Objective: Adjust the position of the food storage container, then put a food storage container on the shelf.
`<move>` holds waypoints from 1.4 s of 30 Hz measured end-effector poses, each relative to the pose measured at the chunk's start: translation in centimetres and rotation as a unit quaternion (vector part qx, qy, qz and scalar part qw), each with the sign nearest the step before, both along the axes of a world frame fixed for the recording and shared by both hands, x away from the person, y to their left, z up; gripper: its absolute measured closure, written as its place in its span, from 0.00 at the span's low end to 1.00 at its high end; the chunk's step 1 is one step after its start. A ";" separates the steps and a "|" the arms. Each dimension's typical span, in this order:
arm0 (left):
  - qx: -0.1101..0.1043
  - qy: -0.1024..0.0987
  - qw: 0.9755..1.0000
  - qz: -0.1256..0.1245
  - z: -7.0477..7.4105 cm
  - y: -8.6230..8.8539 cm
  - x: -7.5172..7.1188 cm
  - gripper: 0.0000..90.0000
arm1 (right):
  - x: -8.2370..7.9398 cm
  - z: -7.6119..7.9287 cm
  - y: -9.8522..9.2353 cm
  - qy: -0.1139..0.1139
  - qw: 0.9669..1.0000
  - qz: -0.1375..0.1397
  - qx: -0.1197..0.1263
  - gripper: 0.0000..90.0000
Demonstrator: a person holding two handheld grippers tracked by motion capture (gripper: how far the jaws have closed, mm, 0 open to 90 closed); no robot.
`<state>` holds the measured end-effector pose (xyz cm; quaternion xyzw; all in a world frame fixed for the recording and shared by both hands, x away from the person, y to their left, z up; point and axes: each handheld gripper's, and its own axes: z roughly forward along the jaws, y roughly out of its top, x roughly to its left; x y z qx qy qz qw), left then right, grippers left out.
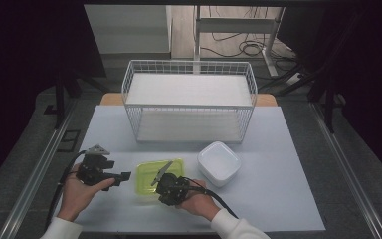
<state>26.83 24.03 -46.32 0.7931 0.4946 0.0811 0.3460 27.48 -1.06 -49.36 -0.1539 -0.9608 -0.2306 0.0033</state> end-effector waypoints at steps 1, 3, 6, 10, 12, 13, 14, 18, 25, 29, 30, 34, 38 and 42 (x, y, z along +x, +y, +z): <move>-0.002 0.000 1.000 0.001 0.0 0.0 0.0 0.21 | 0.0 0.0 0.0 0.000 1.000 0.000 0.000 0.99; -0.005 -0.001 1.000 0.002 0.0 0.1 0.0 0.21 | -0.2 0.8 -0.5 0.000 1.000 0.001 0.013 0.98; -0.010 -0.002 1.000 0.004 0.1 0.2 -0.1 0.21 | -0.5 2.3 -1.8 0.005 0.999 -0.005 0.037 0.98; -0.017 -0.005 1.000 0.009 0.3 0.4 -0.1 0.21 | 0.2 4.8 -5.6 -0.004 0.996 -0.055 0.071 0.97; -0.023 -0.005 1.000 0.011 0.3 0.4 -0.1 0.21 | 0.4 5.0 -6.2 -0.004 0.995 -0.066 0.075 0.95; -0.026 -0.006 1.000 0.011 0.4 0.4 -0.1 0.21 | 0.6 5.4 -7.0 -0.003 0.993 -0.081 0.083 0.93; -0.030 -0.006 0.999 0.011 0.4 0.4 -0.1 0.20 | 0.9 5.6 -7.7 -0.001 0.991 -0.094 0.091 0.88; -0.039 -0.007 0.999 0.017 0.5 0.4 0.0 0.20 | 1.7 6.4 -10.2 -0.001 0.981 -0.151 0.120 0.46; -0.043 -0.007 0.999 0.017 0.5 0.3 0.0 0.19 | 2.8 6.9 -11.8 0.006 0.969 -0.199 0.148 0.29; -0.041 -0.006 0.999 0.016 0.5 0.3 -0.1 0.19 | 2.8 6.9 -11.7 0.008 0.968 -0.197 0.153 0.27; -0.041 -0.007 0.999 0.016 0.4 0.3 -0.1 0.18 | 2.8 7.0 -11.6 0.009 0.968 -0.197 0.153 0.27; -0.037 -0.007 0.999 0.013 0.4 0.2 -0.3 0.18 | 2.8 6.8 -11.2 0.013 0.970 -0.191 0.150 0.25; -0.040 -0.007 0.999 0.015 0.5 0.2 -0.5 0.17 | 3.0 6.7 -11.0 0.018 0.969 -0.197 0.147 0.25; -0.048 -0.004 0.999 0.013 0.6 0.2 -0.6 0.17 | 3.0 6.7 -11.0 0.023 0.967 -0.203 0.151 0.25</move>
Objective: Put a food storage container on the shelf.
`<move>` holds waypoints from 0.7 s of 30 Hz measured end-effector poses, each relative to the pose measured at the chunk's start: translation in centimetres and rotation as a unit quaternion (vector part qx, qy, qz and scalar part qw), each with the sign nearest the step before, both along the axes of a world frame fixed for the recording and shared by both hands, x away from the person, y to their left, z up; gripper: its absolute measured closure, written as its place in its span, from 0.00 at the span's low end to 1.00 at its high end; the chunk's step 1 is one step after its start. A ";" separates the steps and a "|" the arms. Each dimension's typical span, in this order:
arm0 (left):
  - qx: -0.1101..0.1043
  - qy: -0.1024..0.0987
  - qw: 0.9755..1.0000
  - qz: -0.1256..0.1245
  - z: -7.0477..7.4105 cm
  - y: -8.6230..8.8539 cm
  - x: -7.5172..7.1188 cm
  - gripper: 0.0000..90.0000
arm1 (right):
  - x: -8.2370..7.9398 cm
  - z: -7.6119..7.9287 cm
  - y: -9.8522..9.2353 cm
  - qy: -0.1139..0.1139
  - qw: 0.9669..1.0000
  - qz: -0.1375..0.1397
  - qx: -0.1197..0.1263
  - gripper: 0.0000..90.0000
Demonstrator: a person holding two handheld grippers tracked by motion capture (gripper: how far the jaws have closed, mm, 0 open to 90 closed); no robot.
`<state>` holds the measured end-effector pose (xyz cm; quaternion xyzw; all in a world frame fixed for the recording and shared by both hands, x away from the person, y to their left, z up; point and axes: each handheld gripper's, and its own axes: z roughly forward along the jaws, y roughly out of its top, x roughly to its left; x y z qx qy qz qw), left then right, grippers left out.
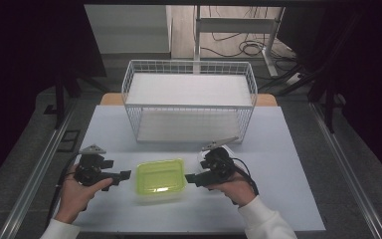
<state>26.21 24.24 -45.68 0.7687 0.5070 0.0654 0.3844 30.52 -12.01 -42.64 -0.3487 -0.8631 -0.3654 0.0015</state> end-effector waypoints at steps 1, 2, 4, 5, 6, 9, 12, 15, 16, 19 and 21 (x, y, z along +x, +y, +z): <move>-0.001 0.001 1.000 0.001 0.0 0.0 0.0 0.17 | 0.0 0.0 0.1 0.001 1.000 -0.001 0.000 0.25; -0.004 0.004 1.000 0.002 0.0 -0.1 -0.1 0.17 | 0.0 0.0 0.1 0.002 1.000 -0.002 0.001 0.25; -0.011 0.009 1.000 0.002 0.1 -0.1 -0.2 0.17 | 0.1 -0.1 0.3 0.006 1.000 -0.005 0.005 0.25; -0.015 0.013 1.000 0.004 0.1 -0.2 -0.2 0.17 | 0.1 -0.2 0.4 0.009 1.000 -0.007 0.007 0.25; -0.018 0.016 1.000 0.006 0.1 -0.2 -0.3 0.17 | 0.2 -0.3 0.5 0.012 1.000 -0.008 0.010 0.25; -0.029 0.023 0.999 0.011 0.2 -0.2 -0.4 0.17 | 0.4 -0.5 0.9 0.021 1.000 -0.011 0.018 0.25; -0.037 0.027 0.999 0.012 0.2 -0.2 -0.5 0.18 | 0.4 -0.7 1.3 0.028 0.999 -0.012 0.023 0.25; -0.044 0.033 0.998 0.012 0.1 -0.3 -0.6 0.18 | 0.5 -0.9 1.8 0.035 0.999 -0.009 0.027 0.26; -0.047 0.035 0.998 0.013 0.0 -0.3 -0.6 0.18 | 0.5 -1.0 2.0 0.036 0.999 -0.008 0.028 0.26; -0.058 0.045 0.997 0.025 -0.1 -0.3 -0.7 0.19 | 0.6 -1.2 2.5 0.045 0.998 -0.004 0.033 0.29; -0.068 0.053 0.996 0.031 -0.3 -0.3 -0.7 0.20 | 0.6 -1.4 2.8 0.048 0.998 -0.005 0.029 0.30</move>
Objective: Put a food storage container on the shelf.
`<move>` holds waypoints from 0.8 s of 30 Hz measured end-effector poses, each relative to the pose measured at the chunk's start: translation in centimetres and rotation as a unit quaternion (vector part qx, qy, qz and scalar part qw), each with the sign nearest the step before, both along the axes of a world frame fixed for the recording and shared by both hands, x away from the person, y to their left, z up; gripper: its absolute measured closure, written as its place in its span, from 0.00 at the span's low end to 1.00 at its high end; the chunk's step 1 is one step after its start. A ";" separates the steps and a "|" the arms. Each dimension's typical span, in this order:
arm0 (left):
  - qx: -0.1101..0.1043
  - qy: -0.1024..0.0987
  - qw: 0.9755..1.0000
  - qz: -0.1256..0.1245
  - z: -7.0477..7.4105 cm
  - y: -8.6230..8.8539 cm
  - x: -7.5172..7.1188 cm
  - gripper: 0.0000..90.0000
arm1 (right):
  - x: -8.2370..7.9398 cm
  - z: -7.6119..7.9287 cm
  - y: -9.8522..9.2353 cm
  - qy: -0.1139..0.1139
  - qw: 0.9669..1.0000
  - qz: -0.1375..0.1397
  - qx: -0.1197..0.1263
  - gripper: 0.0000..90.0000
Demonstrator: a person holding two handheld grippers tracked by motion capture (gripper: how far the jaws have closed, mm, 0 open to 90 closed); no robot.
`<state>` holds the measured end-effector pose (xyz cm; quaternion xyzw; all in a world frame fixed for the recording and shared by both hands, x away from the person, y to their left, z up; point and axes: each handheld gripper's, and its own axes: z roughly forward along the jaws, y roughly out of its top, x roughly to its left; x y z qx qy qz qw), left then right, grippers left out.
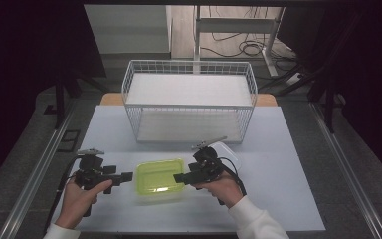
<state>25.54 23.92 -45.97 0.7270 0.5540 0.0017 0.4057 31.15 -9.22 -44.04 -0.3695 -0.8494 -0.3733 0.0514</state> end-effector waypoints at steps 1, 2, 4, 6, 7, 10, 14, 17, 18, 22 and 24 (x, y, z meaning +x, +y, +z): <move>0.001 0.003 1.000 0.001 -0.1 -0.1 0.0 0.20 | 0.0 -0.1 0.1 0.002 1.000 -0.002 -0.002 0.30; 0.001 0.006 1.000 0.001 -0.2 -0.2 0.0 0.20 | 0.1 -0.2 0.2 0.005 1.000 -0.004 -0.004 0.31; 0.002 0.012 1.000 -0.002 -0.4 -0.5 0.0 0.21 | 0.4 -0.5 0.4 0.012 1.000 -0.012 -0.010 0.33; 0.004 0.016 1.000 -0.002 -0.5 -0.7 0.0 0.21 | 0.6 -0.9 0.6 0.015 1.000 -0.017 -0.016 0.33; 0.005 0.018 1.000 -0.003 -0.6 -0.7 0.1 0.21 | 0.8 -1.1 0.7 0.017 0.999 -0.020 -0.020 0.34; 0.003 0.024 1.000 -0.003 -1.0 -1.0 0.4 0.21 | 1.3 -1.6 0.9 0.020 0.999 -0.027 -0.032 0.35; -0.001 0.034 0.999 -0.005 -1.5 -1.4 0.9 0.21 | 1.7 -2.0 1.1 0.022 0.998 -0.036 -0.041 0.36; -0.003 0.041 0.999 -0.004 -1.9 -1.6 1.3 0.21 | 2.0 -2.3 1.1 0.023 0.998 -0.038 -0.045 0.38; -0.002 0.043 0.999 -0.003 -2.0 -1.7 1.4 0.22 | 2.0 -2.3 1.1 0.024 0.998 -0.038 -0.046 0.38; 0.000 0.050 0.999 0.008 -2.3 -1.9 1.8 0.26 | 2.2 -2.7 1.2 0.034 0.998 -0.039 -0.046 0.42; 0.004 0.052 0.999 0.010 -2.4 -1.9 2.0 0.29 | 2.3 -3.0 1.2 0.037 0.997 -0.040 -0.048 0.43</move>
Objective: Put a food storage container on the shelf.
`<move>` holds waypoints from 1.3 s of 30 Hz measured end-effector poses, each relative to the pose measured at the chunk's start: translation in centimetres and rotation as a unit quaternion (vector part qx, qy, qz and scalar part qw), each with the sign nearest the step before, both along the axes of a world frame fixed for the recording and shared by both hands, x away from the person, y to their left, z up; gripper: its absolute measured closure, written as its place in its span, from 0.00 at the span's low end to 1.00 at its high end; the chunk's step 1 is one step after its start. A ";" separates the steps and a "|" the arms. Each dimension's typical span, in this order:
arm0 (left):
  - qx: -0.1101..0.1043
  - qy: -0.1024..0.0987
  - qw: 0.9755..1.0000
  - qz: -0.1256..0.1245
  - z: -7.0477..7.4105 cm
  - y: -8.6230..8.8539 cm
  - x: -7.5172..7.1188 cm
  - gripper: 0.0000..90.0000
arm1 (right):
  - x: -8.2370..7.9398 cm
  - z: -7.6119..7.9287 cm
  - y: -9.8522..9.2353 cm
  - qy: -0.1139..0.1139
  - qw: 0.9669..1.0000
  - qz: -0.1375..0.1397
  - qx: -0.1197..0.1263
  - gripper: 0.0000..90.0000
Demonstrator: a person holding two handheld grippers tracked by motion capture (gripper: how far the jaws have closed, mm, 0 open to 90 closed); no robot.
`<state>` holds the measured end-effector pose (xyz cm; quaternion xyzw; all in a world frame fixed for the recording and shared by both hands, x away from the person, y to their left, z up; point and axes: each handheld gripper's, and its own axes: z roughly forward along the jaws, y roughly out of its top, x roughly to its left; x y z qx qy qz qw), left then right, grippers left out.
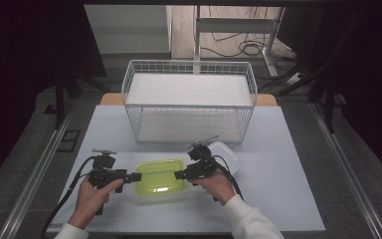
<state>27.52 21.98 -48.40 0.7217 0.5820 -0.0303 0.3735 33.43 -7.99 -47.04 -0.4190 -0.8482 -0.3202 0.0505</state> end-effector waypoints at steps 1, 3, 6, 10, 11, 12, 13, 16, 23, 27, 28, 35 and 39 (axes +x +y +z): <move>-0.002 0.003 1.000 -0.001 -0.1 -0.1 0.1 0.29 | 0.0 -0.1 0.0 0.001 1.000 -0.002 0.000 0.44; -0.002 0.007 1.000 -0.003 -0.2 -0.1 0.2 0.31 | 0.0 -0.3 0.0 0.004 1.000 -0.006 0.000 0.45; -0.004 0.013 1.000 -0.003 -0.3 0.0 0.3 0.32 | 0.1 -0.5 0.0 0.004 1.000 -0.007 -0.001 0.47; -0.004 0.017 1.000 -0.003 -0.4 0.0 0.5 0.33 | 0.3 -0.8 -0.1 0.005 1.000 -0.018 0.004 0.49; -0.005 0.018 1.000 -0.002 -0.4 0.0 0.6 0.33 | 0.4 -0.9 -0.1 0.004 1.000 -0.019 0.004 0.50; -0.006 0.019 1.000 -0.002 -0.5 0.0 0.6 0.33 | 0.4 -0.9 -0.1 0.004 1.000 -0.019 0.007 0.51; -0.004 0.022 1.000 -0.002 -0.6 -0.1 0.7 0.34 | 0.4 -0.9 -0.1 0.004 1.000 -0.019 0.008 0.51; -0.004 0.026 1.000 -0.001 -0.8 -0.2 0.8 0.35 | 0.4 -1.0 -0.1 0.005 1.000 -0.019 0.008 0.52; -0.008 0.041 0.999 -0.002 -1.1 -0.4 0.9 0.38 | 0.4 -1.3 0.0 0.007 1.000 -0.018 0.003 0.56; -0.010 0.047 0.999 -0.002 -1.3 -0.6 1.0 0.41 | 0.5 -1.6 -0.1 0.013 1.000 -0.022 0.006 0.58; -0.009 0.049 0.999 -0.002 -1.4 -0.6 1.1 0.41 | 0.6 -1.6 -0.2 0.014 1.000 -0.022 0.006 0.58; -0.063 0.070 0.996 0.002 -2.2 0.0 1.4 0.60 | 0.6 -1.9 -0.1 0.022 0.999 -0.026 0.015 0.64; -0.064 0.069 0.996 0.003 -2.2 0.2 1.4 0.65 | 0.6 -2.0 -0.1 0.024 0.999 -0.025 0.014 0.67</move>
